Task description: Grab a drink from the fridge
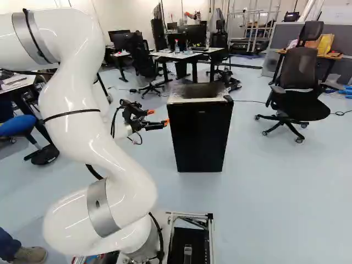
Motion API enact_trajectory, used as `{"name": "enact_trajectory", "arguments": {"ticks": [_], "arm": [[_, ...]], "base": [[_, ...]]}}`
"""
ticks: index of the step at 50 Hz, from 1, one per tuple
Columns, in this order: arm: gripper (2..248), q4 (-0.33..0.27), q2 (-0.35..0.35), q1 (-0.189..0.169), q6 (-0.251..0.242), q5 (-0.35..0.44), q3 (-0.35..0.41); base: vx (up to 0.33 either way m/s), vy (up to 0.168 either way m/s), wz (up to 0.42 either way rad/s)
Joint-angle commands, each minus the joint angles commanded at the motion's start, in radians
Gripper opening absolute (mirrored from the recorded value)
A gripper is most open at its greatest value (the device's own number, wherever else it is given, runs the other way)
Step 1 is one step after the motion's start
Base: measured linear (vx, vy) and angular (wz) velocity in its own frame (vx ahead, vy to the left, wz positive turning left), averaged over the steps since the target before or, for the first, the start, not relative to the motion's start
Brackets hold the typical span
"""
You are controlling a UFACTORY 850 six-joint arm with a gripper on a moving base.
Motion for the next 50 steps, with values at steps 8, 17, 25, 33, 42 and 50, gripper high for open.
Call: {"name": "enact_trajectory", "arguments": {"ticks": [8, 17, 25, 33, 42, 50], "arm": [[247, 0.000, -0.019, -0.010, 0.000, 0.000, -0.033], [247, 0.000, -0.040, -0.021, 0.000, 0.000, -0.070], [247, 0.000, -0.059, -0.031, 0.000, 0.000, -0.104], [247, 0.000, -0.078, -0.041, 0.000, 0.000, -0.137], [247, 0.000, -0.094, -0.052, 0.000, 0.000, -0.165], [247, 0.000, -0.105, -0.062, 0.000, 0.000, -0.184]], "base": [[0.000, 0.000, 0.000], [0.000, 0.000, 0.000], [0.000, 0.000, 0.000], [0.000, 0.000, 0.000], [0.000, 0.000, 0.000], [0.000, 0.000, 0.000]]}}
